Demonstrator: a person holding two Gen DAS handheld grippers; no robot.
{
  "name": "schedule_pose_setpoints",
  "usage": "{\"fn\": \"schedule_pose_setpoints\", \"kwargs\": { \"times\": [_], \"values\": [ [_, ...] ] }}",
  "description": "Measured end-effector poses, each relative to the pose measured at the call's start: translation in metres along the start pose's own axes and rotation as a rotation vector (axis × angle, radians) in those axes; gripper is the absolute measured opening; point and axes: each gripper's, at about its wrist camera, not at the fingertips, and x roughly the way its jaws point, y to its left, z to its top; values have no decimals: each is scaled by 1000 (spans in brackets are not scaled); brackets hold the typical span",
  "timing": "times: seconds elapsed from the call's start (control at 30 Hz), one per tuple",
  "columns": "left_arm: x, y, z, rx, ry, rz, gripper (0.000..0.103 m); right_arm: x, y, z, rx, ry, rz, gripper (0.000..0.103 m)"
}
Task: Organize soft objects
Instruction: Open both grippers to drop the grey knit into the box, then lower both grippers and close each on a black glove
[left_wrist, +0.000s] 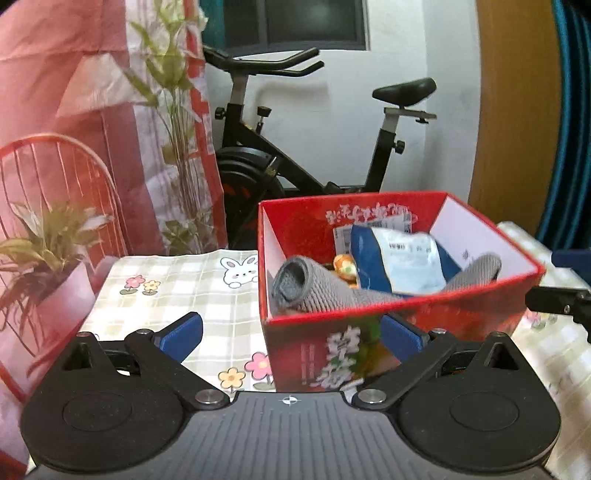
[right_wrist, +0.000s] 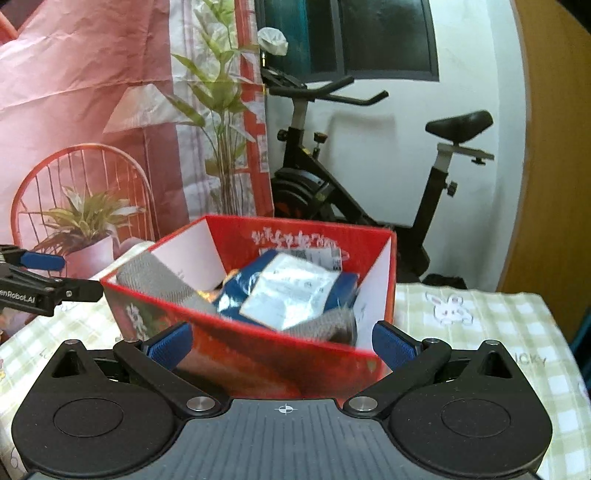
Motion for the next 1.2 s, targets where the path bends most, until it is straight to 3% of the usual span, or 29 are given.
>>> {"fn": "schedule_pose_setpoints", "kwargs": {
  "times": [0.27, 0.4, 0.47, 0.53, 0.8, 0.93, 1.2],
  "values": [
    [11, 8, -21, -110, 89, -119, 103, 15, -6, -39, 53, 75, -13, 100],
    [22, -1, -31, -102, 116, -141, 101, 31, -9, -58, 89, 129, -42, 86],
    [25, -6, -36, -86, 124, -161, 95, 38, -11, -65, 129, 149, -51, 78],
    [31, -11, -38, -78, 144, -194, 82, 44, -11, -72, 174, 174, -65, 72],
    [54, -20, -48, -126, 188, -247, 65, 58, -3, -77, 207, 170, -29, 60],
    [66, -23, -56, -132, 233, -333, 32, 61, -6, -80, 229, 169, 7, 49],
    [70, -21, -72, -152, 259, -361, 30, 60, -5, -87, 227, 178, 31, 38]
  ]
}}
